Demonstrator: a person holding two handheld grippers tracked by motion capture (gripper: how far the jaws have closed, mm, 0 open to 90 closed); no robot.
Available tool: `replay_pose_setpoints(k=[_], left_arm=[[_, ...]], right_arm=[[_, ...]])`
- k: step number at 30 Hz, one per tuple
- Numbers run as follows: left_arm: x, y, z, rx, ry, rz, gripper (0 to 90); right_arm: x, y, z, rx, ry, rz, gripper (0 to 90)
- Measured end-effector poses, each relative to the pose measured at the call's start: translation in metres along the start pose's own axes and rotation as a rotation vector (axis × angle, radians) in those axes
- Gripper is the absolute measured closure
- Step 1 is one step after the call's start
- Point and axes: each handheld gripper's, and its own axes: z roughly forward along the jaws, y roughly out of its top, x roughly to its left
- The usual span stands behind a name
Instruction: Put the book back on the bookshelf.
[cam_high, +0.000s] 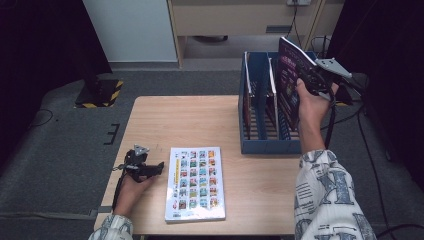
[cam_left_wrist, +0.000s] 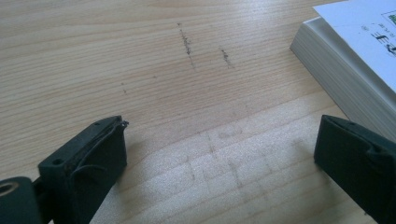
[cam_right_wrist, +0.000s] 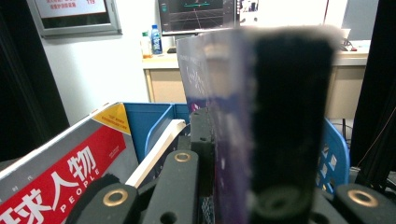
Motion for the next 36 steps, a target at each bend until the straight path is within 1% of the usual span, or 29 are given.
replay_pose_setpoints(k=[7, 10, 14, 18, 26, 33, 36], left_arm=[[0.0, 0.0, 0.0, 0.0, -0.001, -0.004, 1.5], [0.0, 0.0, 0.0, 0.0, 0.0, -0.004, 1.5], [0.0, 0.0, 0.0, 0.0, 0.0, -0.003, 1.6], [0.0, 0.0, 0.0, -0.001, 0.0, -0.004, 1.6], [0.0, 0.0, 0.0, 0.004, 0.001, 0.001, 1.6], [0.0, 0.0, 0.0, 0.004, 0.002, 0.001, 1.6], [0.0, 0.0, 0.0, 0.004, 0.002, 0.001, 1.6]], right_arm=[[0.002, -0.006, 0.005, -0.004, -0.003, 0.015, 83.3], [0.003, -0.01, 0.007, -0.011, -0.008, 0.028, 83.2], [0.005, -0.016, 0.011, -0.013, -0.008, 0.033, 83.1], [0.006, -0.021, 0.012, -0.015, -0.01, 0.053, 82.9], [0.006, -0.029, 0.014, -0.013, -0.007, 0.057, 82.8], [0.011, -0.037, 0.017, 0.0, 0.007, 0.038, 82.5], [0.01, -0.042, 0.017, 0.001, 0.006, 0.042, 82.4]])
